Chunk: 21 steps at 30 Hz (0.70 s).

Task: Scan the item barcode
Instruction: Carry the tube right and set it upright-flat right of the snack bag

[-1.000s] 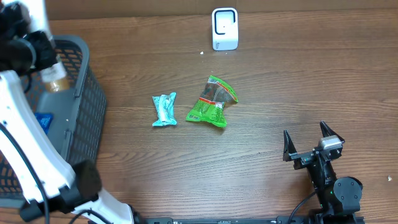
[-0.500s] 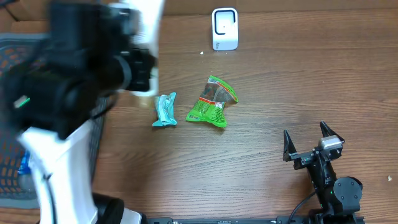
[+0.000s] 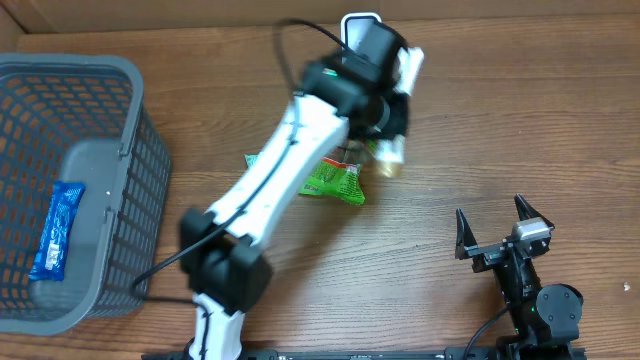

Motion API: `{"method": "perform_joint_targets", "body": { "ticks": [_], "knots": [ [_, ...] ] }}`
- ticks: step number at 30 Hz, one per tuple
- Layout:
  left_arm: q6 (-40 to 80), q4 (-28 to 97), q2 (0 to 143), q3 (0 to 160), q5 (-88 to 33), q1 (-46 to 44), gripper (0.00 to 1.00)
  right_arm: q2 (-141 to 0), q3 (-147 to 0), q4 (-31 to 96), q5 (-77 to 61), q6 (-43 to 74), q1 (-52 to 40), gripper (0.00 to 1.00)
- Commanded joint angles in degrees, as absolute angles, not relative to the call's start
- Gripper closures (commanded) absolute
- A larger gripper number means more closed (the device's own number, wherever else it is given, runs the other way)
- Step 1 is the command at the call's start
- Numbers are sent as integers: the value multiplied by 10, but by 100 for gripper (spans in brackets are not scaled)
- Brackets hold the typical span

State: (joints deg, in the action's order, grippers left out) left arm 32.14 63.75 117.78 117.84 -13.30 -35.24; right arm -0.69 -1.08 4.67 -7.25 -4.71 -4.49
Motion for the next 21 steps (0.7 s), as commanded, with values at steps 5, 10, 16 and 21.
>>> {"method": "perform_joint_targets", "body": {
  "ticks": [5,10,16,21],
  "knots": [
    [390,596,1287,1178,-166,-387,96,-2,-6,44,-74,-48,-43,0],
    [390,570,1351,1178,-192,-397,96,-2,-6,44,-74,-47,-43,0],
    [385,567,1381,1178,-235,-397,88,-2,-6,44,-74,-47,-43,0],
    [317,535,1381,1179,-293,-397,50,-2,-6,44,-74,-47,-43,0]
  ]
}}
